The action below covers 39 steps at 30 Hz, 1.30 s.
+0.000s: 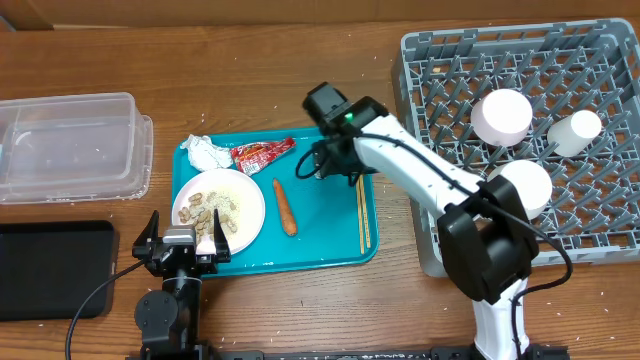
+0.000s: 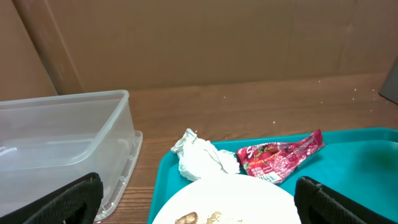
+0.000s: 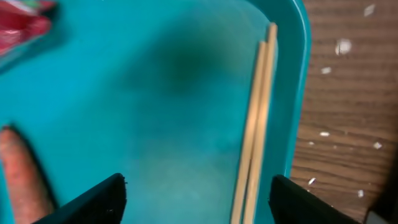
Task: Sort waste into correct bins and load items into the dishwasher
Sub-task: 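Move the right gripper back over the tray toward the chopsticks, then lower the right gripper and grasp one wooden chopstick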
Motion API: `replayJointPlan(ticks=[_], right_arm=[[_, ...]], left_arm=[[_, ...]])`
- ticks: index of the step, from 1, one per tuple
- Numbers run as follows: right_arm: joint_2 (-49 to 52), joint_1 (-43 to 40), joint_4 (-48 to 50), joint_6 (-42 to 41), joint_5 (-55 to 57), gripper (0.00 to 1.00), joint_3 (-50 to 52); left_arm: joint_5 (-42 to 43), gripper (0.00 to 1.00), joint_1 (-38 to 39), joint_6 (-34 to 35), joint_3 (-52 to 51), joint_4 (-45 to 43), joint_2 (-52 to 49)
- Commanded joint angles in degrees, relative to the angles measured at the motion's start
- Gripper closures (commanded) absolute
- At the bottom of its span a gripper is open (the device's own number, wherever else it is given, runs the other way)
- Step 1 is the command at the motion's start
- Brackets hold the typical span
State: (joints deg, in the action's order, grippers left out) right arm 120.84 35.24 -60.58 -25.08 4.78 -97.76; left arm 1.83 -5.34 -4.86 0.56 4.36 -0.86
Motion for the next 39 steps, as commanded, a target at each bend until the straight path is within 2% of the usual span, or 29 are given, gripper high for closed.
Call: replayJointPlan(ticks=[1,23,39], right_arm=[[0.7,-1.8,0.3,0.0,-3.3,0.29,1.7],[0.8,-1.1,6.3,-0.3,-6.5,0.33,9.4],[0.8,-0.7,7.3,-0.3,-7.5,0.36,9.9]], left_arm=[[-0.3,0.00,-0.4,0.2,-0.3,0.0,0.6],[-0.3,0.00,-0.4,0.2,-0.3,0.0,0.6],[-0.3,0.00,-0.4,0.2,-0.3,0.0,0.6]])
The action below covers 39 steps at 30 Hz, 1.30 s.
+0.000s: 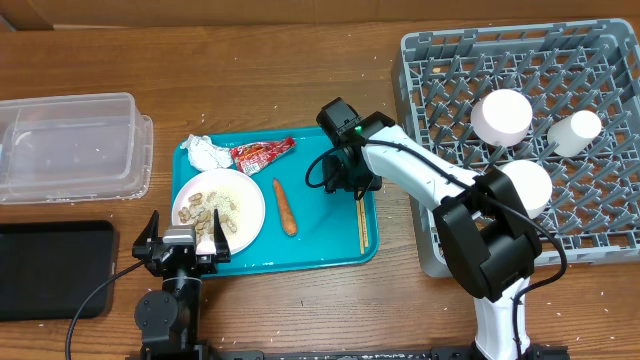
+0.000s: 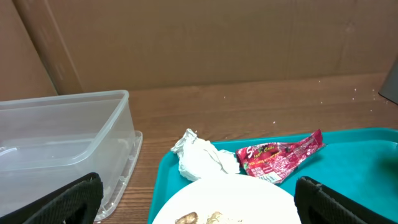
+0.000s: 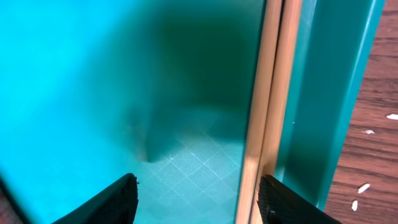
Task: Sort waste into correct bins and load items into the dishwasher
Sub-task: 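Lower the right gripper and grasp one wooden chopstick, then carry the chopstick to the rack's near edge and release it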
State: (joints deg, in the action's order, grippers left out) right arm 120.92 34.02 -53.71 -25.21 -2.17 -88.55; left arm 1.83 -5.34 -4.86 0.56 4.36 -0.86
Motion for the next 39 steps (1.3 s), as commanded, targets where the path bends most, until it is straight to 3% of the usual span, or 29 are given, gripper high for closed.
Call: replayJointPlan(ticks=[1,12,14,20,24,32,39], right_arm=[[0.7,0.5,0.6,-0.2,-0.5,0.36,0.9],[0.7,0.5,1.9,-0.2,-0.5,0.36,2.7],[0.7,0.5,2.3,-0.2,-0.5,0.46,3.3],[0.7,0.5,2.4,-0.2,1.0,0.85,3.4],[0.7,0.5,0.7,-0.2,1.0,0.96,1.8],[-1.4,-1.1,-7.7,0.8,1.0,0.96,-8.3],[-6.9,-9.4,-17.4,9.4,1.1,0.96,-20.9]], left_arm=[[-0.4,0.00,-0.4,0.2,-0.3,0.0,0.6],[-0.3,0.00,-0.4,0.2,-0.3,0.0,0.6],[-0.5,0.00,-0.4,0.1,-0.2,0.0,0.6],[-0.4,0.00,-0.4,0.2,-0.2,0.0,0.6],[-0.4,0.00,-0.4,0.2,-0.2,0.0,0.6],[-0.4,0.00,-0.4,0.2,-0.2,0.0,0.6],[-0.4,0.00,-0.4,0.2,-0.2,0.0,0.6]])
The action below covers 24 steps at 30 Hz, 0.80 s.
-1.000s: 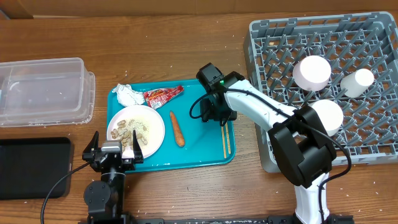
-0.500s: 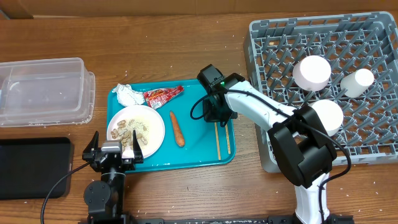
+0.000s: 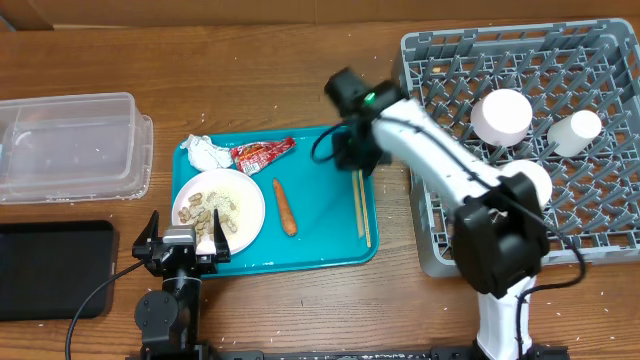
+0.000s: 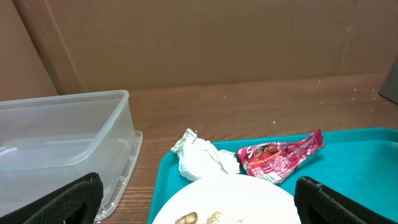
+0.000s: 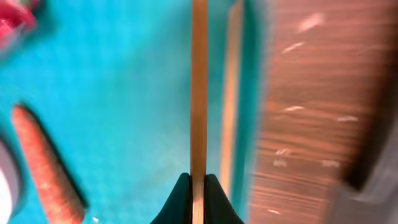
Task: Sort waste into correct bins and load items into the dishwasher
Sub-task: 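Carry the chopstick to the rack's near edge and release it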
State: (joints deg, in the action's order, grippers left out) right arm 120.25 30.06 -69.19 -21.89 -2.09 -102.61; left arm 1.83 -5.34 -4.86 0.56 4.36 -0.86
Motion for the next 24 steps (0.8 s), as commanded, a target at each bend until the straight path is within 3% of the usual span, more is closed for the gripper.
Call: replayJointPlan(ticks=[1,10,17,18,22,24], right_arm=[[-7.0,-6.9,-2.4,7.5,1.2,0.96,-8.3],[-9.9,-23.5,-0.4,17.6,-3.6,0.96,-11.2],[-8.8,-25.4,5.0,20.7,-7.4,0.95,-6.0],[-8.8,-25.4,6.1,20.7,-7.4,0.92,-4.9],[-8.7,-25.2,8.2,20.4,-7.5,0.44,-1.7],[-8.7,-25.2,7.9,20.2,-7.5,0.32,-1.5]], left_arm=[[-0.4,0.00,-0.4,0.2,-0.2,0.0,0.6],[-0.4,0.00,-0.4,0.2,-0.2,0.0,0.6],[-0.4,0.00,-0.4,0.2,-0.2,0.0,0.6],[-0.4,0.00,-0.4,0.2,-0.2,0.0,0.6],[-0.4,0.00,-0.4,0.2,-0.2,0.0,0.6],[-0.4,0.00,-0.4,0.2,-0.2,0.0,0.6]])
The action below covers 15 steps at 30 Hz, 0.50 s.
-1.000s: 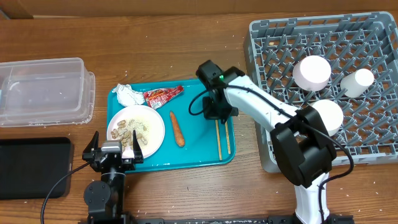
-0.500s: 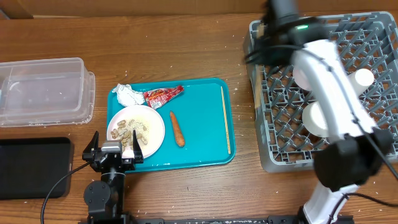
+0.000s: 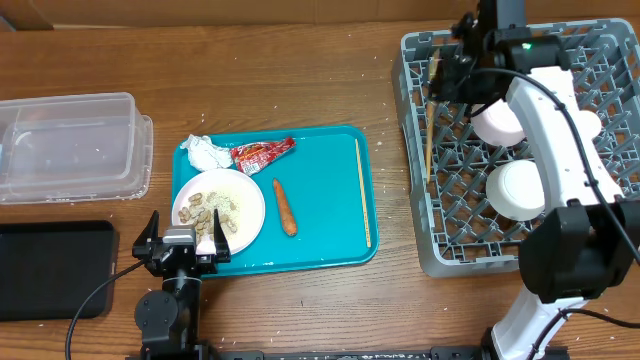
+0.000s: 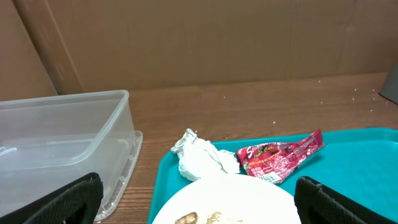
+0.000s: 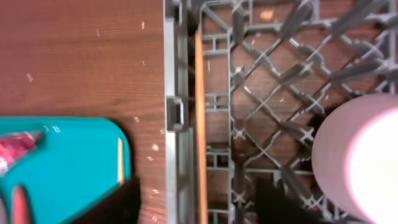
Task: Sort waste into correct bins and load items into the dishwasher
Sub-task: 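Carry the chopstick to the rack's near edge and release it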
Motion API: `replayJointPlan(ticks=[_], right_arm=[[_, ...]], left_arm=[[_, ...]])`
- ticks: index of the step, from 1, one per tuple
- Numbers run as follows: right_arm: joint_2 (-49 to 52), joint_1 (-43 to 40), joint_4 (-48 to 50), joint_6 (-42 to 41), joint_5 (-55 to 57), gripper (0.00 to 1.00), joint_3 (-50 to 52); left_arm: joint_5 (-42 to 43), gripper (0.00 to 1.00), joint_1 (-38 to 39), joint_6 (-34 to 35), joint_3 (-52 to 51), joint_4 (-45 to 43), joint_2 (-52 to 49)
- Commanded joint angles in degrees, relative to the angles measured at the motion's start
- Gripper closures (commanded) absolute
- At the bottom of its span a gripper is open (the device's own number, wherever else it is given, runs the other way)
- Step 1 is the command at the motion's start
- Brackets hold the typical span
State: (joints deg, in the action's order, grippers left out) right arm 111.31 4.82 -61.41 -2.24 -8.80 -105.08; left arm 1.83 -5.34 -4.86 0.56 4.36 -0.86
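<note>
My right gripper hovers over the near-left corner of the grey dish rack, its jaws open. Between its fingers, not touched by them, a wooden chopstick lies just inside the rack's left wall; overhead shows this chopstick too. A second chopstick lies along the right side of the teal tray. Also on the tray are a white plate of food scraps, a carrot, a red wrapper and a crumpled napkin. My left gripper rests open at the plate's near rim.
A pink cup, a white cup and a white bowl stand in the rack. A clear plastic bin sits at the left, with a black bin in front of it. Cardboard walls the back.
My right gripper was shut on one chopstick above the tray's right edge. It is now open over the rack's left edge, and that chopstick lies in the rack. The left arm has not moved.
My right gripper first hung open above the two chopsticks on the tray, then stood low and close over them. Then it was shut on one, lifted off the tray. Now that chopstick is in the rack and the other stays on the tray.
</note>
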Motion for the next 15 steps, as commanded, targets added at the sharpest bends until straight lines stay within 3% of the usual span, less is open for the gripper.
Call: replayJointPlan(ticks=[1,6,15], right_arm=[[0.3,0.0,-0.2,0.5,-0.8,0.28,0.9],[0.1,0.0,-2.8,-0.2,-2.5,0.17,-0.2],[-4.0,3.8,-5.6,-1.0,-13.4,0.16,-1.5]], left_arm=[[-0.4,0.00,-0.4,0.2,-0.2,0.0,0.6],[-0.4,0.00,-0.4,0.2,-0.2,0.0,0.6],[-0.4,0.00,-0.4,0.2,-0.2,0.0,0.6]])
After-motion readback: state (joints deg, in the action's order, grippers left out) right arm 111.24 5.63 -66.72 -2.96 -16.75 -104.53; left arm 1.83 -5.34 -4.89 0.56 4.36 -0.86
